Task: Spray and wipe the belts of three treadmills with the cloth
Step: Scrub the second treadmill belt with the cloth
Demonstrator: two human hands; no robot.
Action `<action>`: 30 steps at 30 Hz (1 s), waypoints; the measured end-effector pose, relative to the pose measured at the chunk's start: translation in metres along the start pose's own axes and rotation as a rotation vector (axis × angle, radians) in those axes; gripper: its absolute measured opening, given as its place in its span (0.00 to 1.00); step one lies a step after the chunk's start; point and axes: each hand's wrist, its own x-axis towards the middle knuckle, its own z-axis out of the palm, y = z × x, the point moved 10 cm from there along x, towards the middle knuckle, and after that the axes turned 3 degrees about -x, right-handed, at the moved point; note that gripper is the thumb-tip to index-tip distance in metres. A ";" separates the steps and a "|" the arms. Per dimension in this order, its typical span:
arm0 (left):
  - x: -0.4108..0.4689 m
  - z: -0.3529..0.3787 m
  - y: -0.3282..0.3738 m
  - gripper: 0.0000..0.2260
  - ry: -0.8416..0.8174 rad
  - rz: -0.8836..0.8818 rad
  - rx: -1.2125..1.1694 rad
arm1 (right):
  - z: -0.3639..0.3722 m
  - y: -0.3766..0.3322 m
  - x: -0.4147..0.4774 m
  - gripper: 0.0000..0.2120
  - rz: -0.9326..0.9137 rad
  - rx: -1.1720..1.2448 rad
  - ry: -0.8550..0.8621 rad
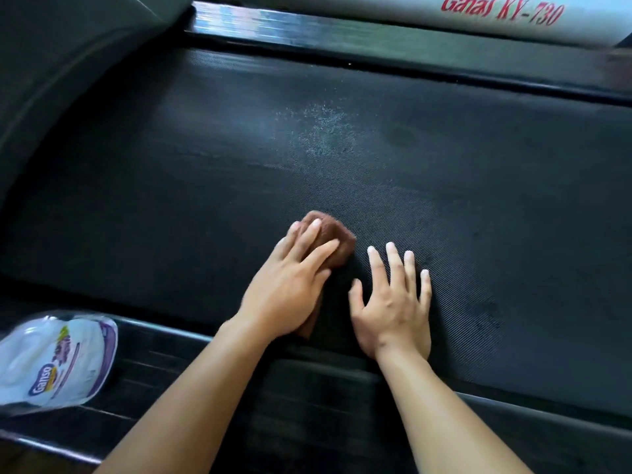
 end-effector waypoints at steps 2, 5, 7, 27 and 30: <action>-0.029 -0.013 -0.022 0.23 0.055 -0.085 0.028 | -0.001 0.000 -0.001 0.31 -0.003 -0.003 -0.004; -0.040 -0.037 -0.069 0.22 0.151 -0.261 0.041 | -0.003 0.000 -0.001 0.31 -0.006 0.000 -0.005; -0.030 -0.051 -0.100 0.22 0.184 -0.425 0.000 | -0.002 -0.001 -0.001 0.31 -0.008 -0.003 -0.008; -0.049 -0.047 -0.094 0.23 0.179 -0.415 -0.024 | -0.001 0.000 -0.002 0.31 -0.004 -0.017 -0.013; -0.037 -0.074 -0.140 0.25 0.265 -0.661 -0.043 | -0.001 -0.001 -0.001 0.31 -0.005 -0.012 -0.026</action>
